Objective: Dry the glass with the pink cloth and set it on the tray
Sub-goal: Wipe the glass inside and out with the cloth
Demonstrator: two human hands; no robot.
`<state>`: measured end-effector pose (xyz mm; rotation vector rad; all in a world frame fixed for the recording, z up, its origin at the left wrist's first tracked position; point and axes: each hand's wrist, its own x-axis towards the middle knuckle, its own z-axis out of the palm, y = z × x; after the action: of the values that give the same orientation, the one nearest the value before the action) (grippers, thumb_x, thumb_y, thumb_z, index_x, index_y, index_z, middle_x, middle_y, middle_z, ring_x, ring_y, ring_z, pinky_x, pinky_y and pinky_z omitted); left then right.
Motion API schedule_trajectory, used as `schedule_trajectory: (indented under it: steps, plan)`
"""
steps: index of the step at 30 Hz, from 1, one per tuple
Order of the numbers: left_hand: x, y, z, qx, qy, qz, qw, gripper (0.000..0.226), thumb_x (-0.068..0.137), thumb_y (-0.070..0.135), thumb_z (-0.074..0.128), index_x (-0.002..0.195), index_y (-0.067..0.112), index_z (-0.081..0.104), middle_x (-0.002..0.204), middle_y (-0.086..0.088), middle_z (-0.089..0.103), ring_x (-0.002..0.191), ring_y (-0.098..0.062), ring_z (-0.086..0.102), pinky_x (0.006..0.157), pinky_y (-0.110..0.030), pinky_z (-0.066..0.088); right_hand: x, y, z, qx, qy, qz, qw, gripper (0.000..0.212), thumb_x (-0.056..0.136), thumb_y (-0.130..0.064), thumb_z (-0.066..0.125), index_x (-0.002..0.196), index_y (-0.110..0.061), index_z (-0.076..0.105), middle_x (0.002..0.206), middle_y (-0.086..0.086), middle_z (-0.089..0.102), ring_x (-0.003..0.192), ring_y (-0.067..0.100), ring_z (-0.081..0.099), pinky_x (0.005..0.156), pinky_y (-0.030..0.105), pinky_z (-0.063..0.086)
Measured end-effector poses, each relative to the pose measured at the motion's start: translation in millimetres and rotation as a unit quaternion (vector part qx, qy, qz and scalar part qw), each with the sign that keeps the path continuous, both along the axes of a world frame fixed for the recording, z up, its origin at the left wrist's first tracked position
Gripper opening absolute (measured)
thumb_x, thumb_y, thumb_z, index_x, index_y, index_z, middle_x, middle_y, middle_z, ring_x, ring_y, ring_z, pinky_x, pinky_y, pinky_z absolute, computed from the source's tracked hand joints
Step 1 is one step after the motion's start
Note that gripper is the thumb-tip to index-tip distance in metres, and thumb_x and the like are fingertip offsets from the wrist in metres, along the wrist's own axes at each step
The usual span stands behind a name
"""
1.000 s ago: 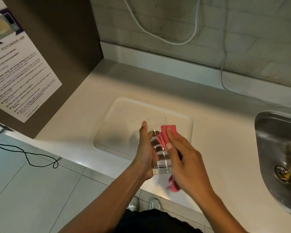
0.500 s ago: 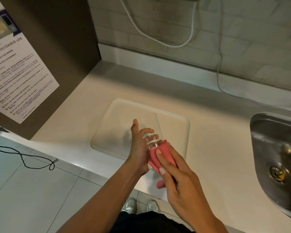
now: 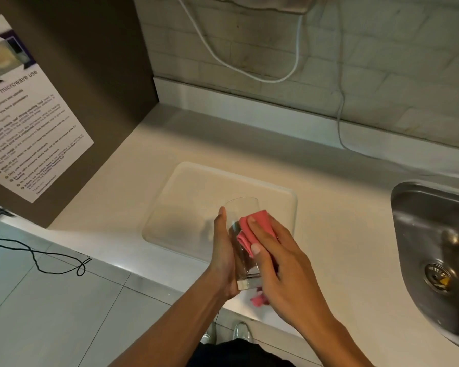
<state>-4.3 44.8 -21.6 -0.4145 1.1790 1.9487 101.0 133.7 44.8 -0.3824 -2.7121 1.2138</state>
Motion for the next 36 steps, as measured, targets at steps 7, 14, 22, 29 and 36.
schedule_trajectory:
  steps: [7,14,22,29,36]
  plan:
    - [-7.1,-1.8,4.9,0.023,0.006,-0.014,1.000,0.092,0.092,0.085,0.039,0.119,0.005,0.076,0.108,-0.022,0.079,0.101,-0.036,0.076,0.089,-0.047,0.061,10.1,-7.0,2.5,-0.049,0.020,-0.015,0.998,0.047,0.103,-0.044,0.038,0.143,-0.066,0.028,0.156,-0.042,0.016,0.143,-0.006,0.029,0.110,0.024,0.043]
    - [-9.7,2.3,5.2,0.014,0.015,-0.007,1.000,0.091,0.092,0.086,0.038,0.127,0.013,0.078,0.121,-0.022,0.080,0.115,-0.037,0.076,0.092,-0.047,0.062,-2.8,-5.3,9.3,0.023,0.015,-0.002,1.000,0.051,0.106,-0.039,0.036,0.144,-0.068,0.021,0.157,-0.042,0.008,0.146,-0.012,0.012,0.117,0.012,0.017]
    - [3.8,6.1,7.4,0.081,-0.006,-0.039,0.996,0.081,0.096,0.081,0.037,0.116,0.018,0.085,0.116,-0.018,0.083,0.105,-0.030,0.081,0.079,-0.040,0.066,-27.1,12.6,21.1,0.005,0.015,-0.018,1.000,0.046,0.107,-0.032,0.039,0.149,-0.051,0.033,0.160,-0.029,0.020,0.147,-0.010,0.015,0.122,0.018,0.014]
    - [-1.3,-0.7,5.5,0.075,-0.010,-0.018,0.997,0.086,0.095,0.081,0.040,0.126,0.011,0.079,0.123,-0.024,0.078,0.112,-0.037,0.077,0.086,-0.046,0.063,-11.7,6.2,9.6,-0.030,0.010,-0.011,0.999,0.045,0.104,-0.044,0.042,0.143,-0.064,0.031,0.155,-0.041,0.019,0.144,-0.015,0.019,0.120,0.023,0.021]
    - [-10.5,0.4,6.0,0.058,-0.004,0.021,0.998,0.084,0.095,0.080,0.042,0.123,0.011,0.080,0.117,-0.023,0.080,0.108,-0.038,0.078,0.089,-0.048,0.062,-12.2,-2.9,10.0,-0.004,0.026,0.013,1.000,0.046,0.105,-0.043,0.041,0.145,-0.062,0.031,0.156,-0.044,0.014,0.144,-0.017,0.015,0.119,0.014,0.016]
